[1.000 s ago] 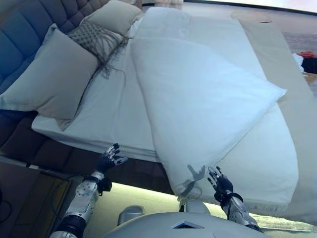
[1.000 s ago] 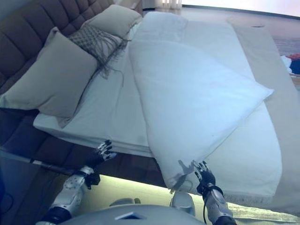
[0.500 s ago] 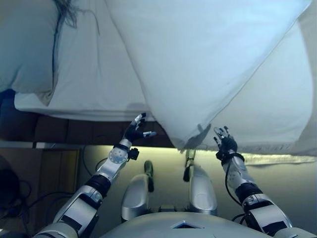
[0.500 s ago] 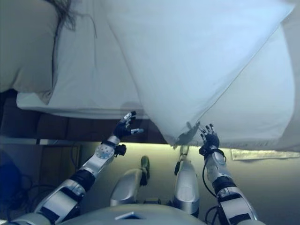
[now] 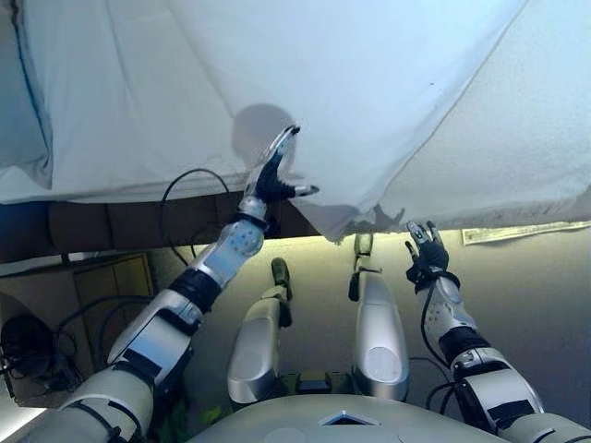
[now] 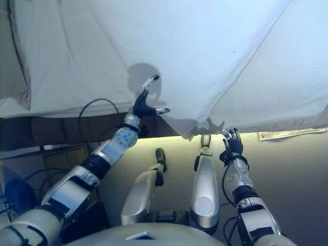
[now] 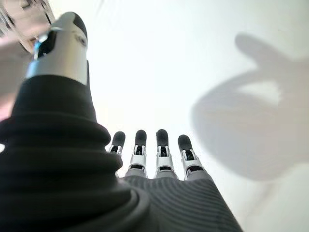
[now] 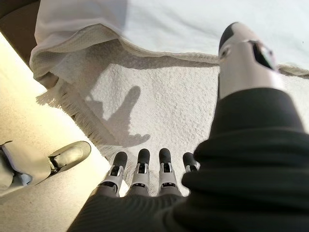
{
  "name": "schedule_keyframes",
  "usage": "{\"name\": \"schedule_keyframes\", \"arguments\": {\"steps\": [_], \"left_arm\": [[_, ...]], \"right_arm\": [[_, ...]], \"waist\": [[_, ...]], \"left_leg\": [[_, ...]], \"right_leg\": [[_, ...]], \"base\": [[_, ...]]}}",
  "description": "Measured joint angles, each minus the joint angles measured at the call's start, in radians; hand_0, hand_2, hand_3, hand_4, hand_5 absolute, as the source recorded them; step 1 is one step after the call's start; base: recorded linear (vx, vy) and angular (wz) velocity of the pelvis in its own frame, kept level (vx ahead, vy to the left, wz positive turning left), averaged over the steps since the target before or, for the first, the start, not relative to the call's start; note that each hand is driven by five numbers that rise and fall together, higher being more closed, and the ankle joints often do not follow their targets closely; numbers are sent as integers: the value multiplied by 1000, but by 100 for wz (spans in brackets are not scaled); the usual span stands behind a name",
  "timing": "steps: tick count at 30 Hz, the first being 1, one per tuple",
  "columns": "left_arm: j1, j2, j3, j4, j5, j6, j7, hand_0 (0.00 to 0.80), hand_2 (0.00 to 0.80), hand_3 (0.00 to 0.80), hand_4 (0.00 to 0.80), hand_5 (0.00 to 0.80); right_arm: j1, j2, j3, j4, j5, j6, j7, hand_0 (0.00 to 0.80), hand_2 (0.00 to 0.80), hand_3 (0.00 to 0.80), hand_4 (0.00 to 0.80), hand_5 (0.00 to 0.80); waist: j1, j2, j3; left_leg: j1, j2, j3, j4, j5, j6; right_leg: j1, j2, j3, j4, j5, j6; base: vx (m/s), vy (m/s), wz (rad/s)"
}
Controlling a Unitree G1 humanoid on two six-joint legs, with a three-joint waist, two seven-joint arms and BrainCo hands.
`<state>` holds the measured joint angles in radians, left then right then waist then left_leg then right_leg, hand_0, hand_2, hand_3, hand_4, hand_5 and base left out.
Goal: Make the bed neatly
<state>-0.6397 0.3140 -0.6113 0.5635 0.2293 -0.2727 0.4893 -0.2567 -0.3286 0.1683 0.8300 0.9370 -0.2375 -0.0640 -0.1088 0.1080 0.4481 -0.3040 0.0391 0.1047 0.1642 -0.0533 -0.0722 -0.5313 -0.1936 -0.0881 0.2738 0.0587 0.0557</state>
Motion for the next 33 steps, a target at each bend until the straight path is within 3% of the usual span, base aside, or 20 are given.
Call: {"name": "schedule_keyframes", "arguments": {"steps": [7, 14, 19, 22, 25, 33], "left_arm": [[-57, -1, 4, -35, 114, 72, 136, 0, 0, 0, 0, 0], [-112, 6, -3, 1, 278, 160, 248, 0, 0, 0, 0, 0], [-169, 26, -30, 30, 388, 199, 298, 0, 0, 0, 0, 0], [-206, 40, -36, 62, 419, 201, 325, 0, 0, 0, 0, 0], [-237, 52, -36, 67, 426, 202, 345, 0, 0, 0, 0, 0], [-305, 63, -50, 97, 511, 255, 378, 0, 0, 0, 0, 0]], "right_arm": [[-6, 0, 0, -3, 1, 0, 3, 0, 0, 0, 0, 0], [-31, 0, 27, -58, 26, 5, 10, 0, 0, 0, 0, 0], [-15, -9, 22, -67, 53, 5, 33, 0, 0, 0, 0, 0], [3, -12, 7, -82, 71, 5, 55, 0, 0, 0, 0, 0], [39, -24, -6, -96, 89, 5, 83, 0, 0, 0, 0, 0], [102, -45, -18, -144, 136, 5, 127, 0, 0, 0, 0, 0]], "waist": [[-18, -16, 28], [-43, -64, 56], [-76, -71, 60], [-119, -76, 62], [-123, -80, 64], [-170, -83, 66]], "left_leg": [[-19, -11, 0, 7, -1, -1], [-126, 1, -2, 143, -48, -15], [-236, 13, -4, 282, -108, -12], [-310, 18, -2, 354, -131, -9], [-374, 26, 0, 404, -145, -9], [-442, 25, 21, 404, -143, -5]], "right_leg": [[-46, 1, 35, 26, 0, 1], [-142, 17, 76, 101, -10, -4], [-236, 35, 111, 168, -17, -10], [-300, 39, 124, 207, -20, -10], [-358, 48, 134, 232, -20, -13], [-441, 55, 162, 238, -10, -3]], "base": [[-2, -18, -11], [-3, -42, -10], [17, 32, -15], [6, -4, -5], [2, -24, -7], [10, 30, -3]]}}
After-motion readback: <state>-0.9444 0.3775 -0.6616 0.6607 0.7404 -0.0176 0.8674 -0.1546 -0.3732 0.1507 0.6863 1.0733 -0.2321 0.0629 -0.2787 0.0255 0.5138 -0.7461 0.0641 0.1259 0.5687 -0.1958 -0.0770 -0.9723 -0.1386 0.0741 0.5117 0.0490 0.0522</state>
